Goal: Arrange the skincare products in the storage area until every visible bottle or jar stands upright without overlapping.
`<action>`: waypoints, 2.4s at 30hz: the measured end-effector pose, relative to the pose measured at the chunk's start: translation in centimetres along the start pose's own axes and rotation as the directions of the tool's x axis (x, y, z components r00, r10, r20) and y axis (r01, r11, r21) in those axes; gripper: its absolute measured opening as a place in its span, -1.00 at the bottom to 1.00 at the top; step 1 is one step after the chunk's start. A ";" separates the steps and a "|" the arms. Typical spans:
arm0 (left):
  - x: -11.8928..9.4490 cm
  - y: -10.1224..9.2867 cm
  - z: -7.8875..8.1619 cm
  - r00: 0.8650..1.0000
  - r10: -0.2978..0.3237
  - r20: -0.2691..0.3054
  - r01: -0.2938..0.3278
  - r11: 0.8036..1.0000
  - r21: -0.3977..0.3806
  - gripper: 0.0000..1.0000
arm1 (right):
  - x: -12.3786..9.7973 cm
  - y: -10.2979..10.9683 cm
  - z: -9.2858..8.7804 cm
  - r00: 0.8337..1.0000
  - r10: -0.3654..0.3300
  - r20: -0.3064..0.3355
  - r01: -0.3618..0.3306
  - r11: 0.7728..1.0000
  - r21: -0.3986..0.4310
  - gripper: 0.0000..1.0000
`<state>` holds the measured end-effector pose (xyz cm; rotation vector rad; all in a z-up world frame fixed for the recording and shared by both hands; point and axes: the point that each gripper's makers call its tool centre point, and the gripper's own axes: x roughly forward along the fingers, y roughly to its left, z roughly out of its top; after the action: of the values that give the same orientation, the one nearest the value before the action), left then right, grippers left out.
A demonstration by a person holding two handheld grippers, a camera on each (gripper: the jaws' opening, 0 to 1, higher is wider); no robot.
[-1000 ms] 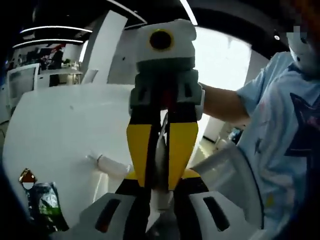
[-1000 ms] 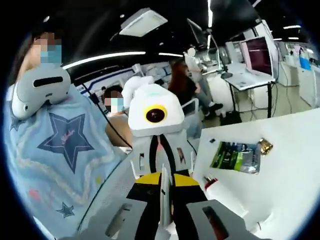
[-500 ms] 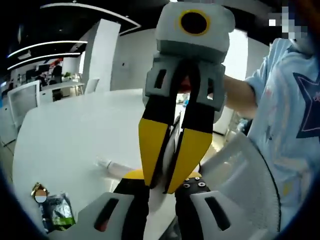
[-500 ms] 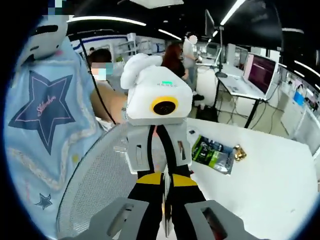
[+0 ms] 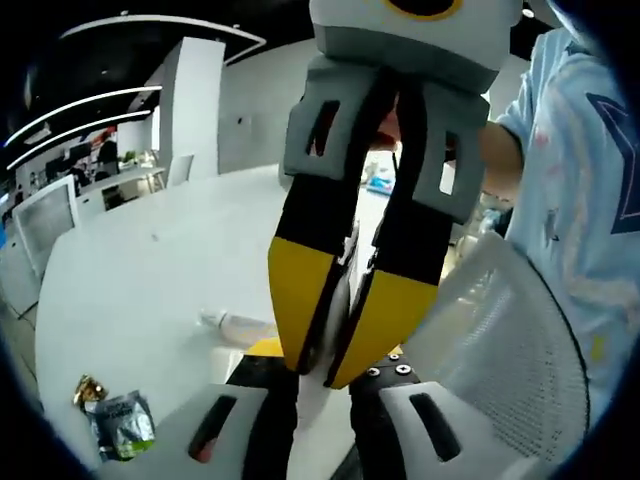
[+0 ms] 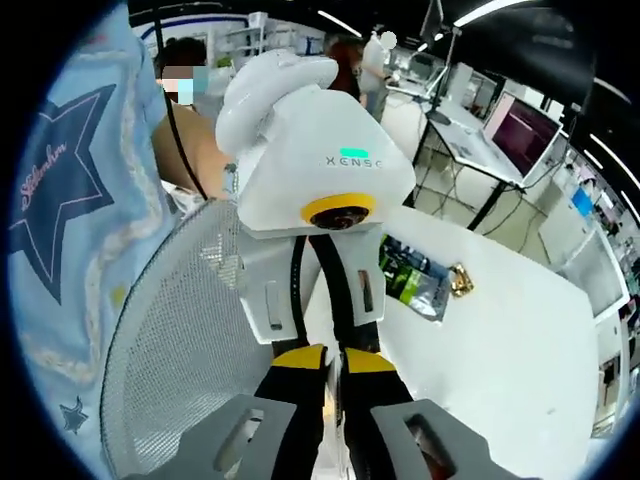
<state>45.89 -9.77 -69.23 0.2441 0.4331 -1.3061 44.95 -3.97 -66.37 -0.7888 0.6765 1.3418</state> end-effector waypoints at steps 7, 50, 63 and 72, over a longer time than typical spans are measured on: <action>-0.2 0.5 -0.2 1.000 0.019 -0.008 -0.019 1.000 0.001 -0.74 | -1.1 -0.5 -1.5 0.999 0.006 -0.034 -0.007 0.999 -0.035 -0.82; 0.1 1.8 -3.0 0.985 0.085 -0.153 -0.095 0.993 -0.064 -0.36 | 2.6 -0.8 -7.1 0.974 -0.027 -0.223 0.068 0.981 0.180 -0.84; -0.2 2.6 -3.3 0.982 0.101 -0.158 -0.121 0.985 -0.123 -0.47 | -0.4 -2.9 -7.1 0.985 -0.053 -0.164 0.089 0.972 0.220 -0.86; -0.1 2.5 -4.1 0.976 0.102 -0.194 -0.126 0.985 -0.116 -0.45 | -4.8 -6.9 -7.7 0.978 -0.151 -0.143 0.182 0.955 0.234 -0.85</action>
<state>47.61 -7.39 -73.01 0.2816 0.6514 -1.1426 51.39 -13.38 -66.23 -0.7146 0.8379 1.0379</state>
